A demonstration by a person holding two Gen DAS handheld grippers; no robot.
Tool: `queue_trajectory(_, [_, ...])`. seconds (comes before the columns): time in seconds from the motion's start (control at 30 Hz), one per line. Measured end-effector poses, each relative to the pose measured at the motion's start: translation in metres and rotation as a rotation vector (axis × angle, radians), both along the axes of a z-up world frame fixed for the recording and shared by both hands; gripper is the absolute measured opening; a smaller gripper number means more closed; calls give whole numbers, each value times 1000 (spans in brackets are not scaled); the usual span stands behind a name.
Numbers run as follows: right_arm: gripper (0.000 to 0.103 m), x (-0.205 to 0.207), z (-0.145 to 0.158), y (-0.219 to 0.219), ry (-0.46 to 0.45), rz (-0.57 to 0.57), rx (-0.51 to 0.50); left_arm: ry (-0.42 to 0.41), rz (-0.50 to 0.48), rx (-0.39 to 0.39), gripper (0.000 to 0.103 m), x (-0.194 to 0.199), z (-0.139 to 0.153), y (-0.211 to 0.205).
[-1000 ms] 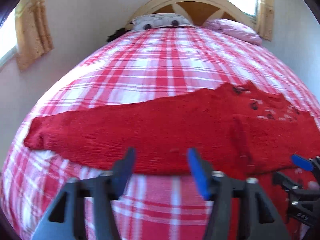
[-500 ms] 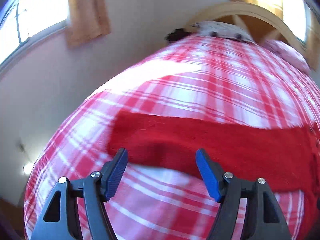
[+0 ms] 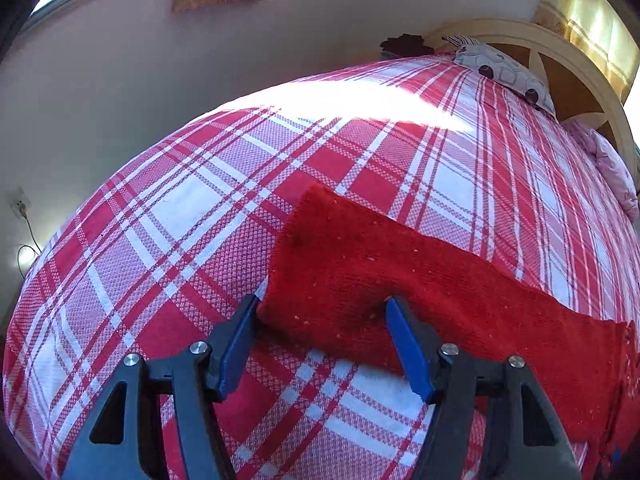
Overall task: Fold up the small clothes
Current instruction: 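Move the left tool to the other sleeve cuff and close on it, then lift the held sleeve, lay it across the sweater front, open left tool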
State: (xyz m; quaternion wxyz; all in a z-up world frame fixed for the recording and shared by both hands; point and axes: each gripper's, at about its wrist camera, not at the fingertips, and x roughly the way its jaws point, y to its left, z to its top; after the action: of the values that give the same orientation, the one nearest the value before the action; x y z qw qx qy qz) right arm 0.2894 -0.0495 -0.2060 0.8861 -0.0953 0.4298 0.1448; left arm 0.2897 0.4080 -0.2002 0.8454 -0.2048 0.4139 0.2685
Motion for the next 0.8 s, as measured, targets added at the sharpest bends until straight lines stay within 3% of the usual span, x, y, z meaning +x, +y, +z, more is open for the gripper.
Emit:
queue_trajectory(0.03, [101, -1, 0, 0, -1, 1, 0, 0, 13, 12, 56, 2, 0, 0])
queue_trajectory(0.13, [101, -2, 0, -1, -5, 0, 2, -13, 11, -7, 18, 3, 4, 5])
queue_trajectory(0.27, [101, -4, 0, -2, -9, 1, -1, -38, 9, -47, 10, 0, 11, 6])
queue_trajectory(0.43, [101, -4, 0, -2, -10, 2, 0, -97, -27, -64, 10, -5, 33, -11])
queue_trajectory(0.63, [101, -4, 5, -5, -5, 4, 30, -203, -141, -51, 9, -3, 83, -62])
queue_trajectory(0.8, [101, -14, 22, -28, -10, -32, 159, -284, -259, -52, 9, -1, 121, -117])
